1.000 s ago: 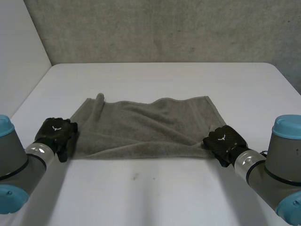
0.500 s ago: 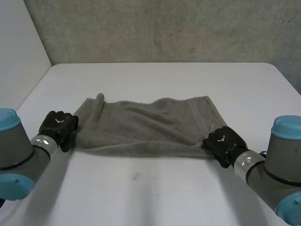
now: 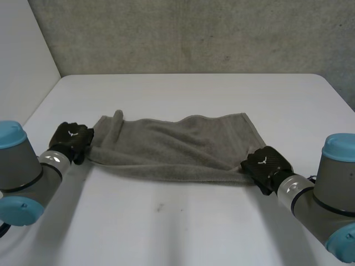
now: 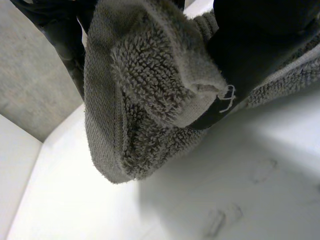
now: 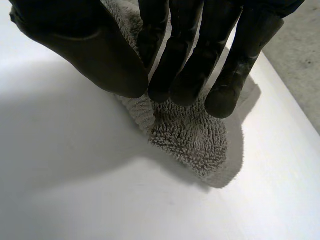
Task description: Fold the towel.
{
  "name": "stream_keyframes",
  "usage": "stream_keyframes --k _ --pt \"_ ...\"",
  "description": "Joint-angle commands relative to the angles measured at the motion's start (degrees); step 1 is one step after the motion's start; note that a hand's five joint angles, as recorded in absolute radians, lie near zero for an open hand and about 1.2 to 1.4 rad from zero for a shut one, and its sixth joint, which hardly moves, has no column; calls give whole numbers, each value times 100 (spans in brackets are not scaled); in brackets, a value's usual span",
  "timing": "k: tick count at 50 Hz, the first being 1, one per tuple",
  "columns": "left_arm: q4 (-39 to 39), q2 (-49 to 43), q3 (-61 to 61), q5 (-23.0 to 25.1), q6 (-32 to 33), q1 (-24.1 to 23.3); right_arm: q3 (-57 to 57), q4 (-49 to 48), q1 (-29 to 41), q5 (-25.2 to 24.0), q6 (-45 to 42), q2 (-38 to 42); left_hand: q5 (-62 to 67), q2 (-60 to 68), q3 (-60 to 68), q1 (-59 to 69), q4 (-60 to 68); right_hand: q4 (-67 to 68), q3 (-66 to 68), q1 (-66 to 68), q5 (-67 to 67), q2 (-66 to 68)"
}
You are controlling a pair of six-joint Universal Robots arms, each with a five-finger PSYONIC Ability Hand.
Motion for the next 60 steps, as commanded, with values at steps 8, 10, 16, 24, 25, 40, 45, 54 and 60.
stream_keyframes --k 8,10,16,24,25,40,45,54,60 --pt "-270 2101 -960 -10 -7 -122 -877 1554 -418 -25 94 -1773 1445 1281 1307 1446 1295 335 352 439 218 340" --pt "-576 2880 -1013 -10 -51 -139 -1158 1924 -444 -43 94 -2002 1445 1281 1307 1446 1295 335 352 439 218 340" --pt "-1176 3885 -855 -2 -262 -148 -2414 3137 -462 -26 85 -2557 1445 1281 1307 1446 1295 335 352 439 218 340" --pt "-2046 4457 -328 7 -974 -148 -3769 4246 -471 -26 85 -2593 1445 1281 1307 1446 1295 335 352 439 218 340" --pt "-2194 4439 -275 42 -1105 -148 -3771 4248 -471 -26 85 -2593 1445 1281 1307 1446 1295 335 352 439 218 340" --pt "-2538 1058 1856 315 -1369 -209 -5323 4067 -42 27 -12 67 1445 1281 1307 1446 1295 335 352 439 218 340" --pt "-2346 643 3105 324 -1474 -244 -5888 2189 65 167 374 272 1445 1281 1307 1446 1295 335 352 439 218 340" --pt "-666 906 3417 113 -2732 -324 -4801 -165 57 265 990 -535 1445 1281 1307 1446 1295 335 352 439 218 340" --pt "-77 1205 2520 121 -3145 -315 -4087 161 74 273 982 -765 1445 1281 1307 1446 1295 335 352 439 218 340"
